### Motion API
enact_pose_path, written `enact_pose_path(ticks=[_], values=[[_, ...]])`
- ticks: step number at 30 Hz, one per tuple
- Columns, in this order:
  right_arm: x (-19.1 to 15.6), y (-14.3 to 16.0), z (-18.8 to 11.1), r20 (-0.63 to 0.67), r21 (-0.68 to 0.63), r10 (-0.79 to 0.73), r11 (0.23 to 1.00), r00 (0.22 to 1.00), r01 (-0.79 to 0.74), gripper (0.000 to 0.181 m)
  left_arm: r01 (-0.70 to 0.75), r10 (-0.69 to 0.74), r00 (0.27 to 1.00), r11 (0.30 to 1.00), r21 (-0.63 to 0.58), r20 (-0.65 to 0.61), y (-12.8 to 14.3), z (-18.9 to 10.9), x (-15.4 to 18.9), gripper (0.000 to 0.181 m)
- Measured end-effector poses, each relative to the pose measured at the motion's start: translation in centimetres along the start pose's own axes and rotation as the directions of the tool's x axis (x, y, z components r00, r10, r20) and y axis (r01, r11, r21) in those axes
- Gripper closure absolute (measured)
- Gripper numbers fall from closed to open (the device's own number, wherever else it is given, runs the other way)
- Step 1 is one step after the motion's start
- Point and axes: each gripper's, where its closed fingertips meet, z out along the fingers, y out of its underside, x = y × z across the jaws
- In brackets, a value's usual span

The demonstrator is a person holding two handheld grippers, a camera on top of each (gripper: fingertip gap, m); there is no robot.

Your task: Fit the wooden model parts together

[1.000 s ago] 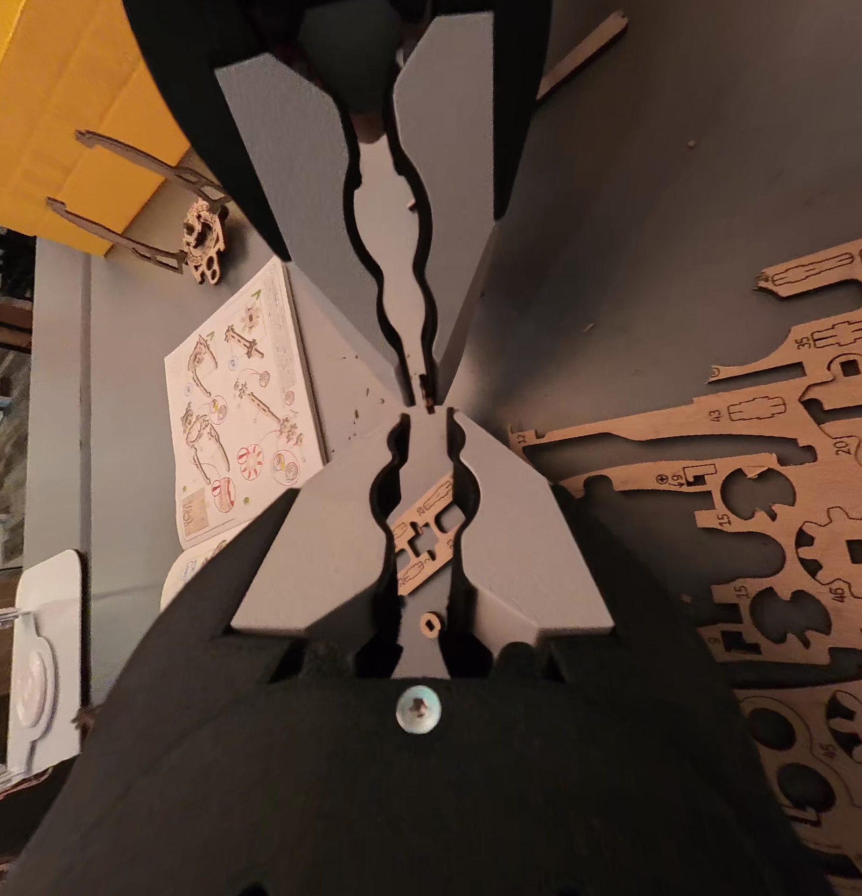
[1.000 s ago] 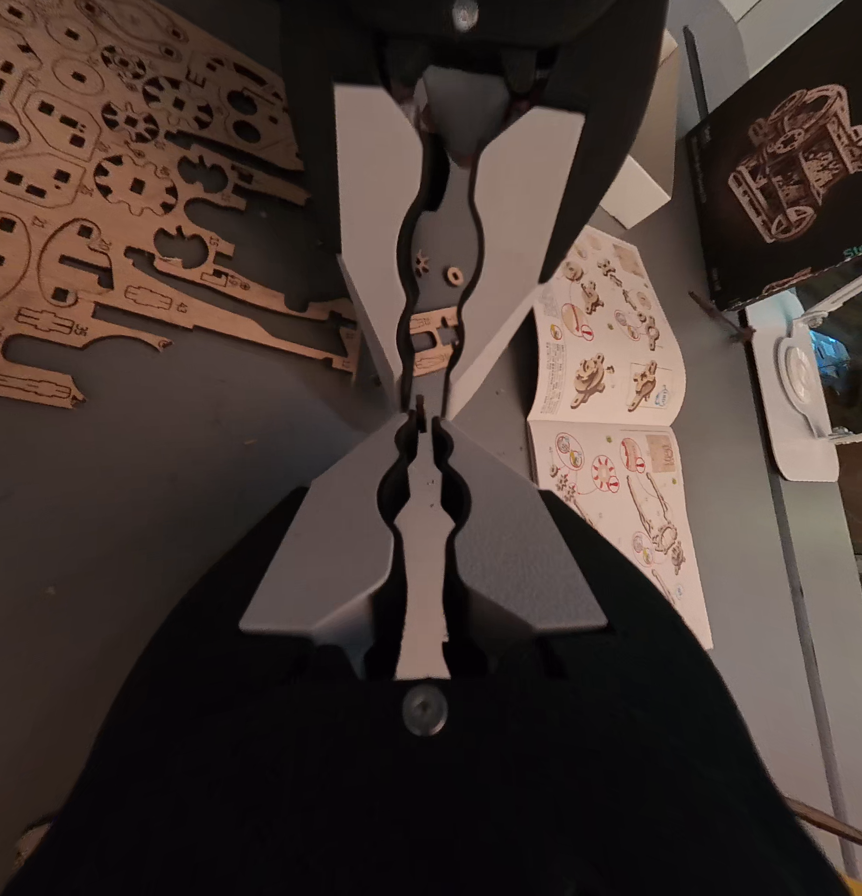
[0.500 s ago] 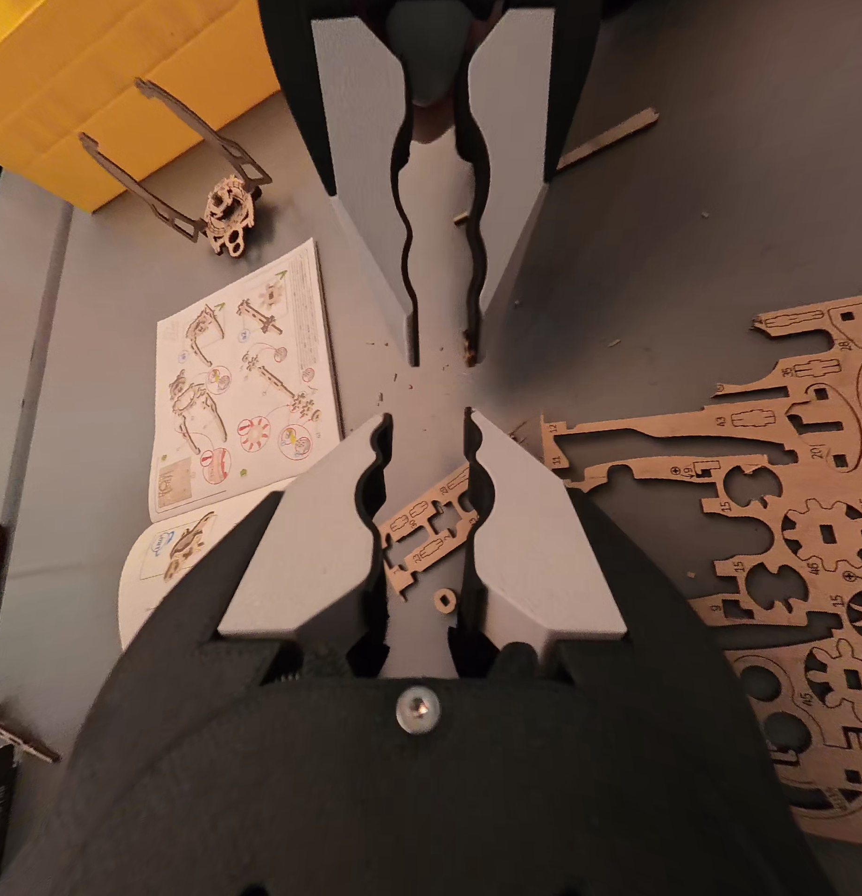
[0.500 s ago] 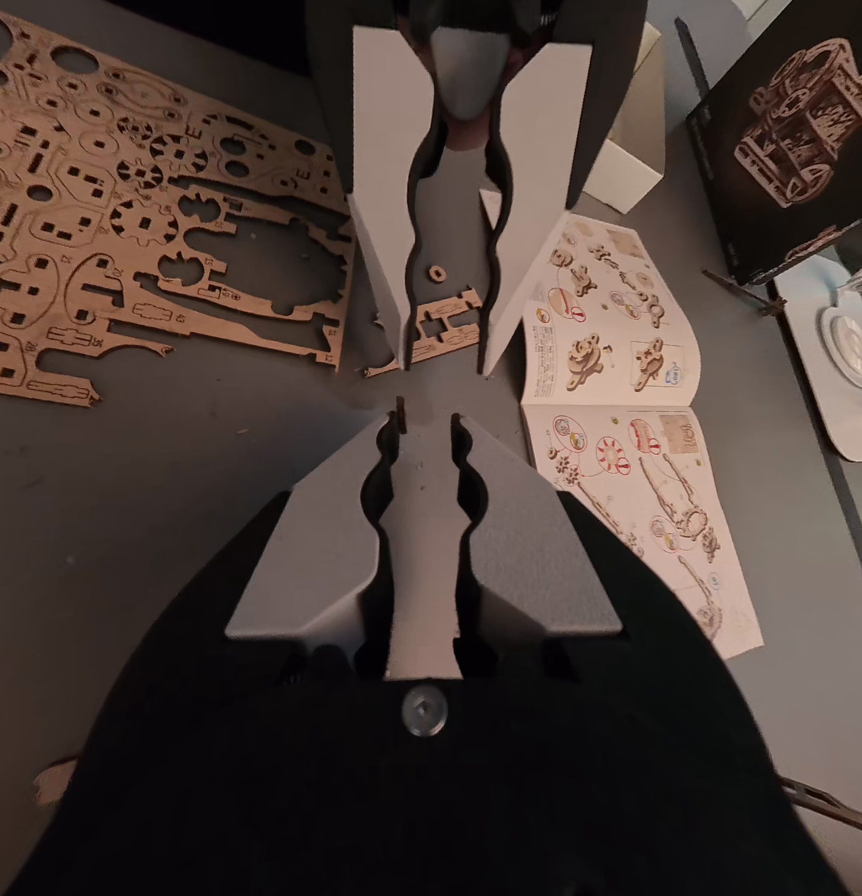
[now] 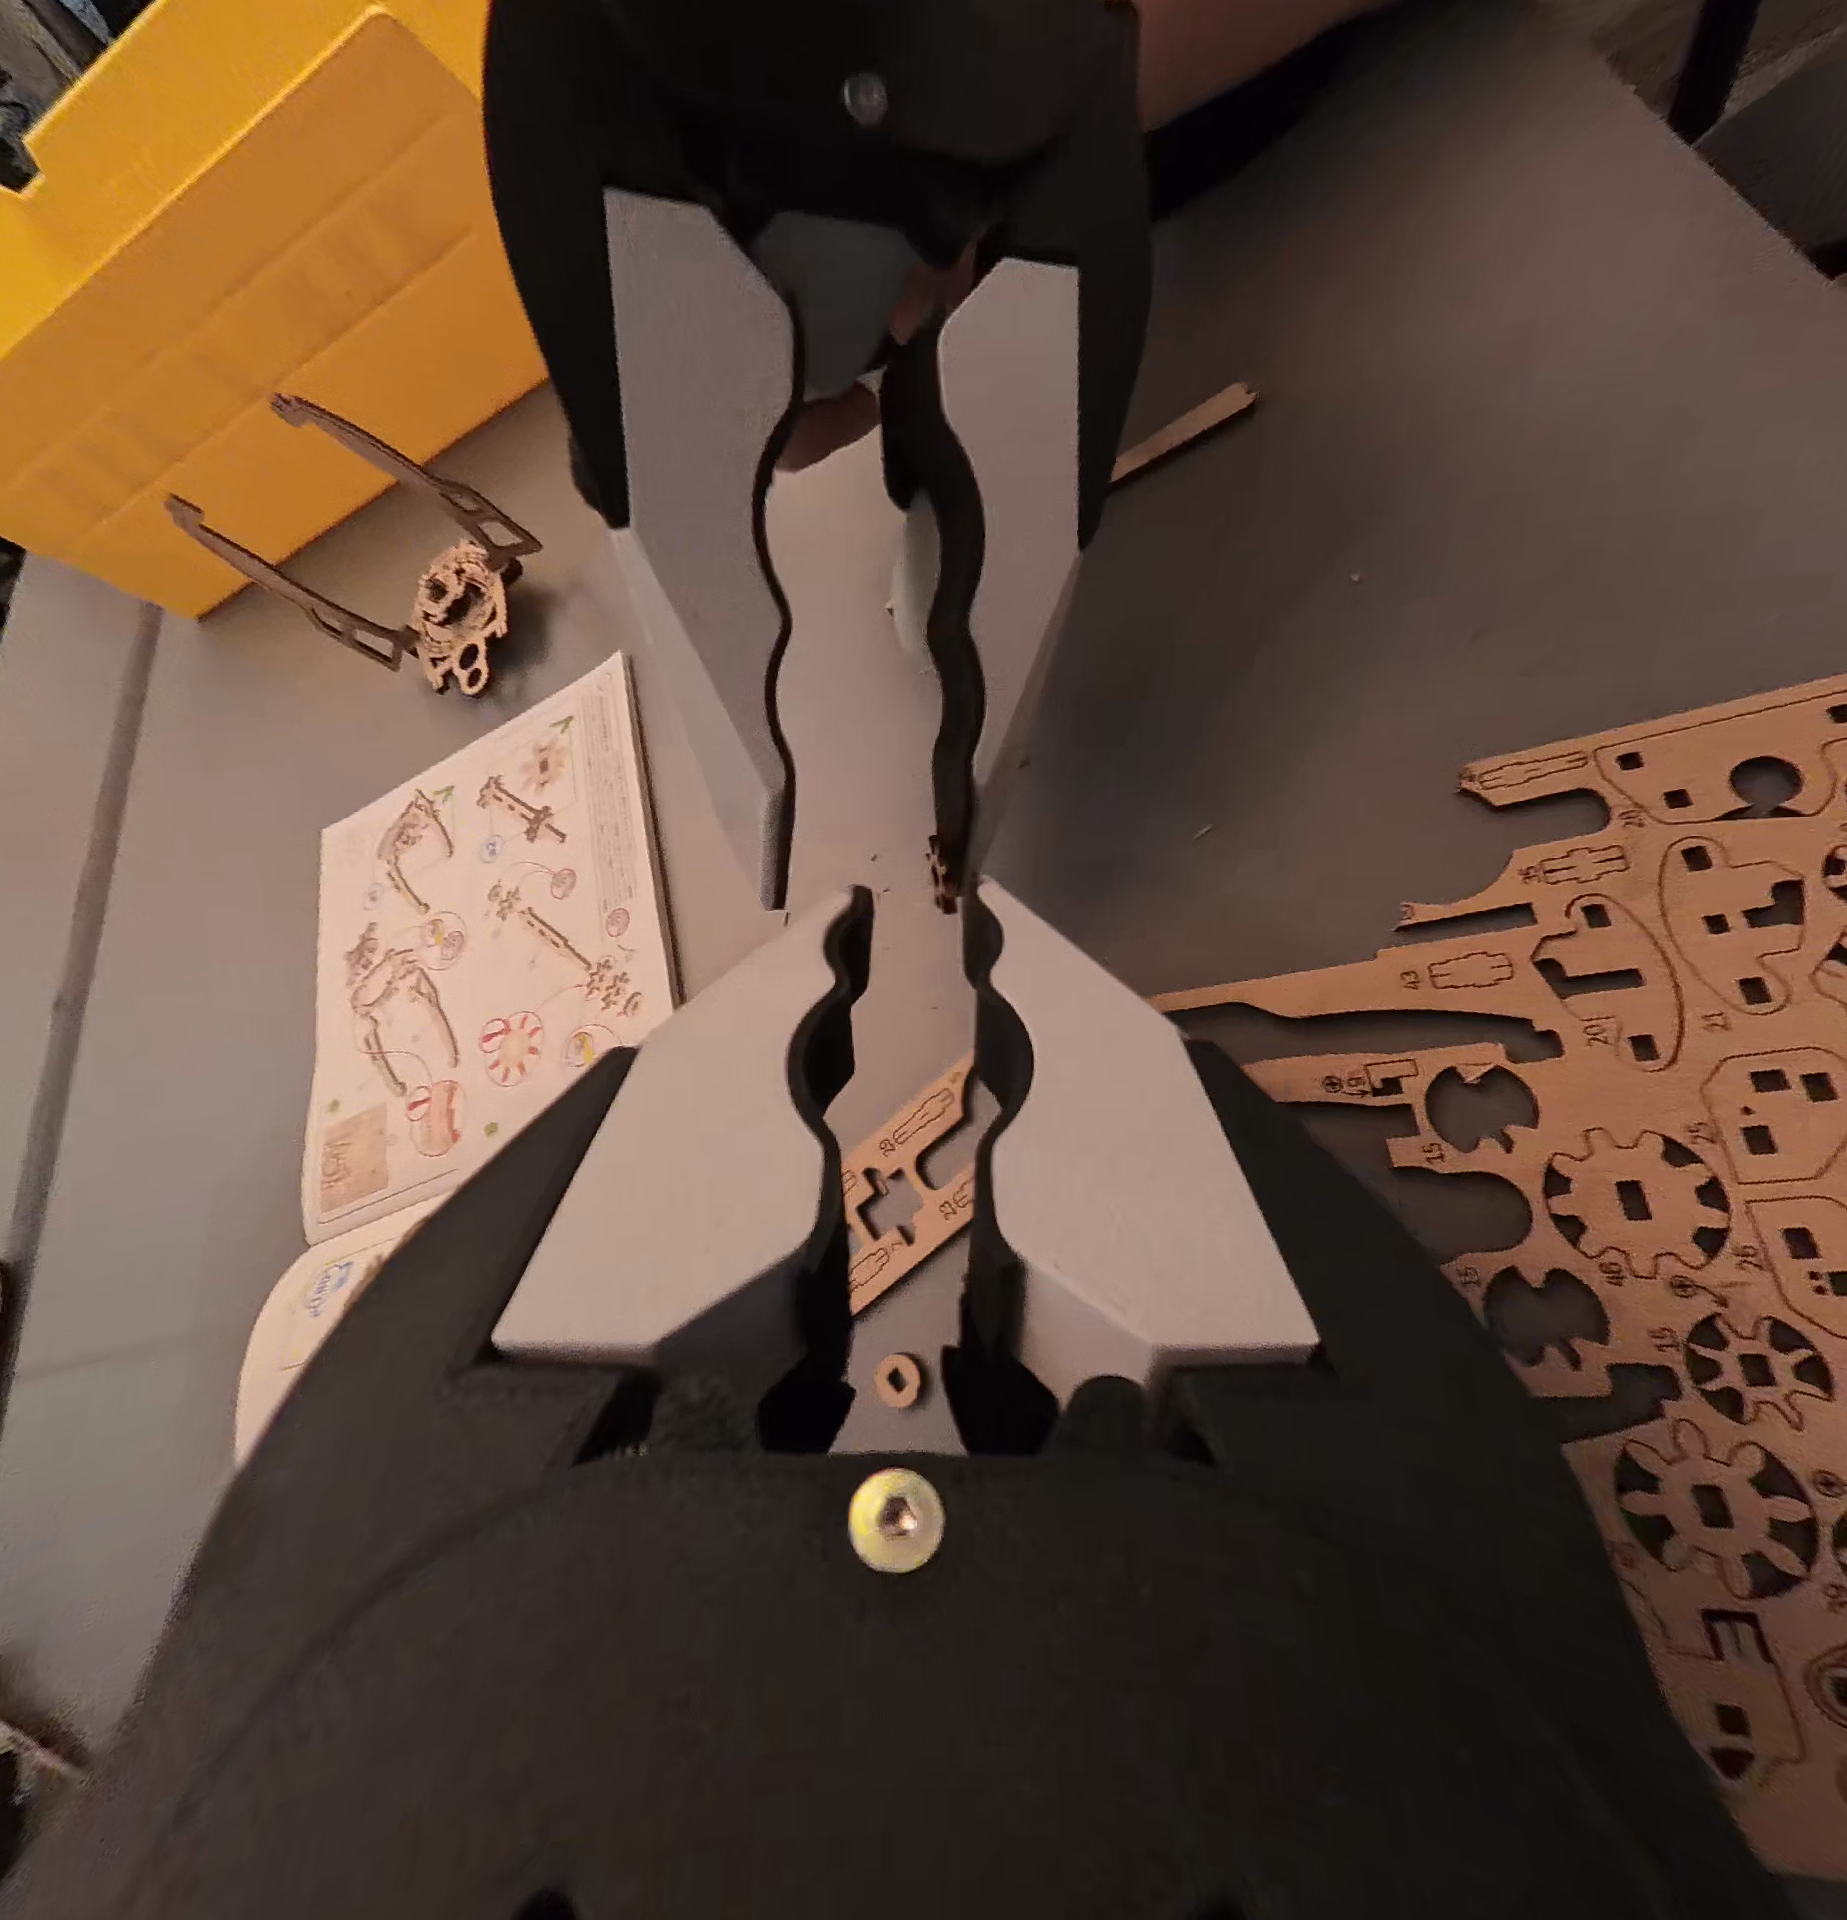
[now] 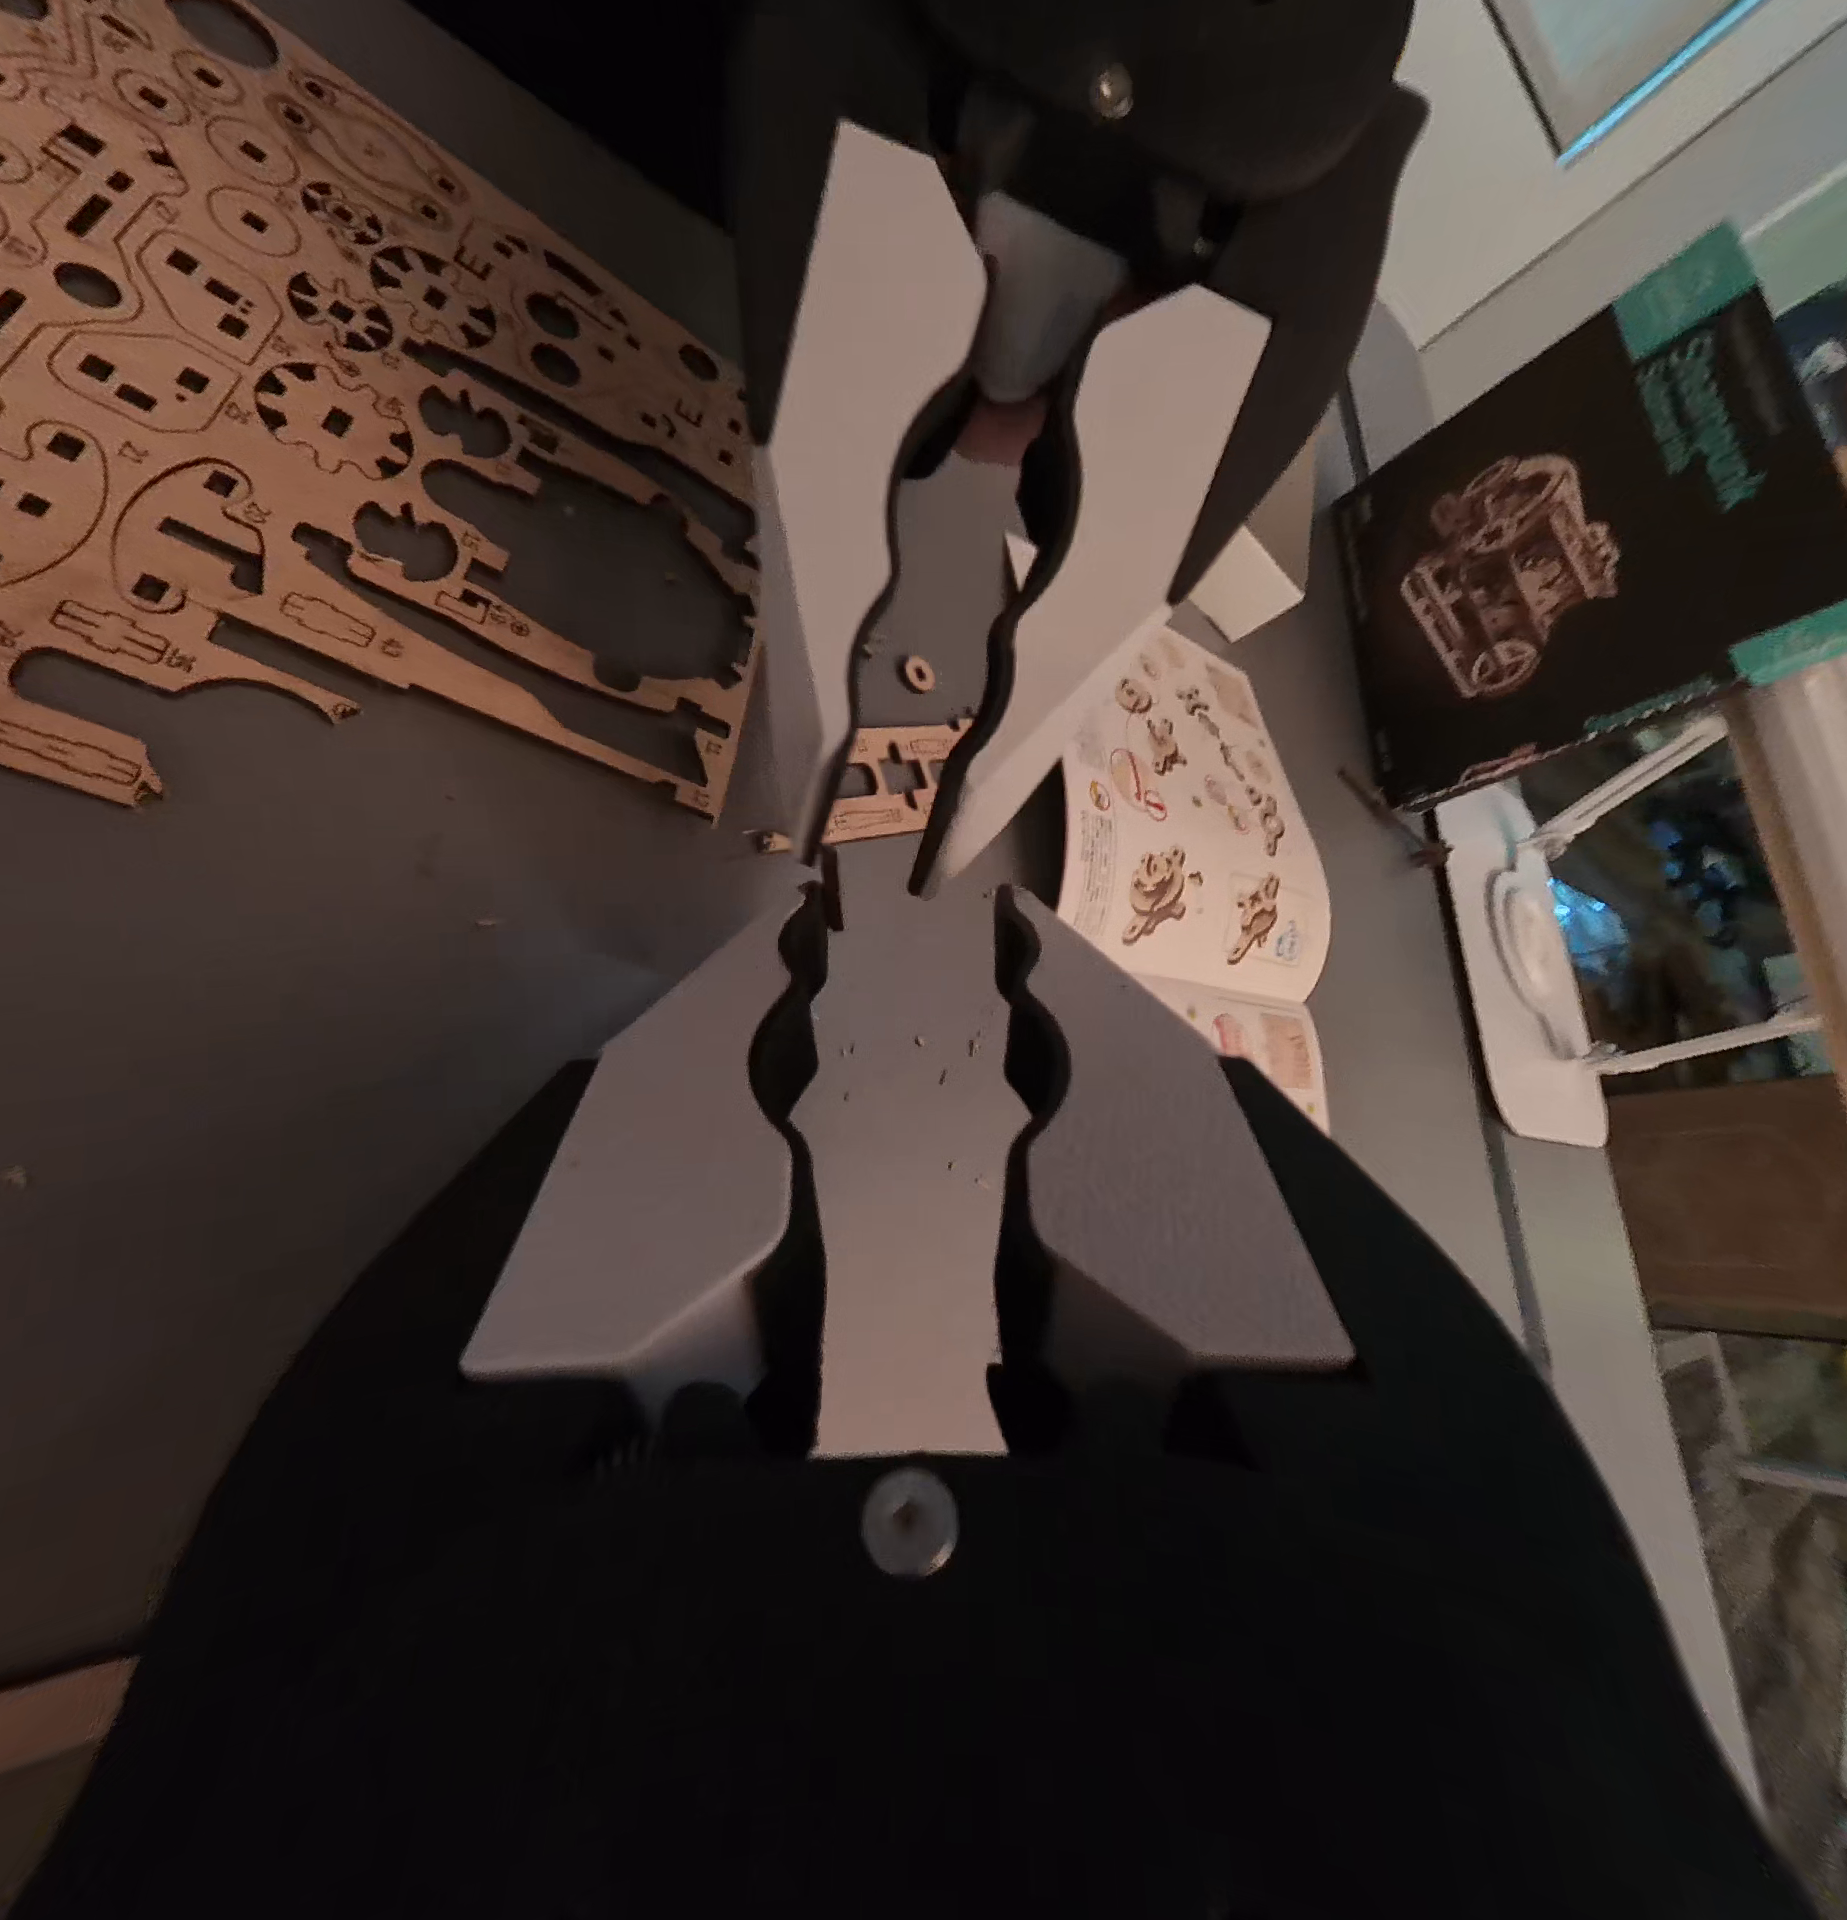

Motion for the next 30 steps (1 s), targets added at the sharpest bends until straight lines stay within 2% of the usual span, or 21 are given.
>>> enact_pose_path(ticks=[4, 8, 13, 15, 17, 19, 21, 24, 27, 30], values=[[-0.1, -0.1, 0.0, -0.013, -0.005, -0.052, 0.999, 0.999, 0.052, 0.151, -0.018, 0.018, 1.0, 1.0, 0.004, -0.02, 0.0, 0.0, 0.4, 0.181], [-0.4, 0.4, 0.1, 0.016, -0.025, -0.041, 0.999, 0.999, 0.041, 0.149, 0.006, -0.007, 1.0, 0.999, -0.031, -0.026, 0.9, 0.1, 0.1, 0.181], [0.0, 1.0, -0.5, 0.062, -0.015, 0.056, 0.998, 0.997, -0.055, 0.149, 0.168, -0.171, 0.981, 0.985, -0.037, -0.094, 1.7, -0.4, -0.5, 0.155], [0.6, 1.1, -0.8, 0.062, 0.005, 0.111, 0.994, 0.992, -0.111, 0.15, 0.206, -0.209, 0.975, 0.978, -0.044, -0.078, 1.9, -1.2, -1.6, 0.156], [1.3, 0.7, -1.1, 0.056, 0.053, 0.164, 0.984, 0.985, -0.167, 0.152, 0.248, -0.246, 0.968, 0.968, -0.037, 0.047, 2.2, -2.7, -4.5, 0.163], [1.7, 0.3, -1.2, 0.051, 0.088, 0.203, 0.974, 0.978, -0.207, 0.154, 0.322, -0.3, 0.922, 0.945, -0.056, 0.243, 3.4, -5.1, -8.5, 0.169], [2.1, 0.3, -1.2, 0.033, 0.095, 0.209, 0.973, 0.977, -0.211, 0.155, 0.404, -0.318, 0.846, 0.906, -0.127, 0.428, 5.9, -7.9, -11.7, 0.169], [2.3, 0.5, -1.1, 0.018, 0.093, 0.215, 0.972, 0.976, -0.216, 0.155, 0.535, -0.299, 0.74, 0.804, -0.258, 0.602, 10.3, -11.0, -14.8, 0.165], [2.5, 0.5, -1.1, 0.009, 0.095, 0.219, 0.971, 0.976, -0.219, 0.156, 0.561, -0.249, 0.699, 0.771, -0.3, 0.67, 12.9, -11.7, -18.7, 0.171], [2.6, 0.3, -1.3, -0.004, 0.103, 0.208, 0.973, 0.978, -0.207, 0.156, 0.651, -0.329, 0.671, 0.69, -0.315, 0.664, 16.4, -10.3, -21.3, 0.168]])
